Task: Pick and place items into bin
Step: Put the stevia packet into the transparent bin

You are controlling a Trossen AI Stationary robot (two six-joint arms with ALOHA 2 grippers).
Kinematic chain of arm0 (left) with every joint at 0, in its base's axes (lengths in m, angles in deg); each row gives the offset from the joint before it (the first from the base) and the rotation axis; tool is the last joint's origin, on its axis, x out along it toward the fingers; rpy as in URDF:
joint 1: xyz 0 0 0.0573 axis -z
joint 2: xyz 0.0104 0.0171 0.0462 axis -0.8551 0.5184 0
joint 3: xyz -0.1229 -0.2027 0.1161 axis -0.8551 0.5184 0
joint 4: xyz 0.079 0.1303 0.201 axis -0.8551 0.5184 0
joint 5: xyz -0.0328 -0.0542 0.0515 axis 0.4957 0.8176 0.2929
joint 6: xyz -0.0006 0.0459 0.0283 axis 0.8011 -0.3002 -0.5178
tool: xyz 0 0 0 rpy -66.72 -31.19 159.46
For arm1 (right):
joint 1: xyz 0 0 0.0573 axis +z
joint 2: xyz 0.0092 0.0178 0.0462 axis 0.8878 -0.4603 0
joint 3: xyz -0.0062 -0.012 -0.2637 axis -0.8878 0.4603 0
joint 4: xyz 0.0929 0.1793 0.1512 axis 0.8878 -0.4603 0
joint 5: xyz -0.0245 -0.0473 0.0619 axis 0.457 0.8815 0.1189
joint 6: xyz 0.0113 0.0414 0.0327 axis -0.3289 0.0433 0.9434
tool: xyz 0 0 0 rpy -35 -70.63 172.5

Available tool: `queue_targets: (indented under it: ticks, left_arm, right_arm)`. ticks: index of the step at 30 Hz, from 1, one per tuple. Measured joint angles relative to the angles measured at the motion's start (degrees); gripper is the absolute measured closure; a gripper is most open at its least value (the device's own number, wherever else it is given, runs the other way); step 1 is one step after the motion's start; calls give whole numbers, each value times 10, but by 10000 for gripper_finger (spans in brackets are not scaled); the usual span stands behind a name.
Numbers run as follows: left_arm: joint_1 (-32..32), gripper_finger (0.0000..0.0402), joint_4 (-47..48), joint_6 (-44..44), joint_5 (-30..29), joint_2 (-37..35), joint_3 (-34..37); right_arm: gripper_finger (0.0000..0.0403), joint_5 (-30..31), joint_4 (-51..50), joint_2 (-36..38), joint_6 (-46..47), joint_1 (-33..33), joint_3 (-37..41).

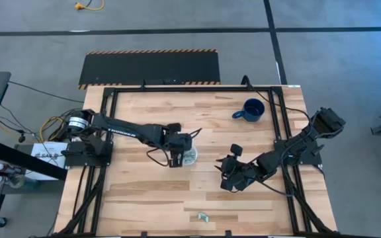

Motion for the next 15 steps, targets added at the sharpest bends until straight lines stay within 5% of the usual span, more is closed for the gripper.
queue_targets:
  ticks: [10,15]
  left_arm:
    - [-9,398,-42,13,62,1,36]
    - [-8,355,-44,14,70,1,36]
  right_arm:
    - [301,0,1,0,0,0,0]
    - [301,0,2,0,4,0,0]
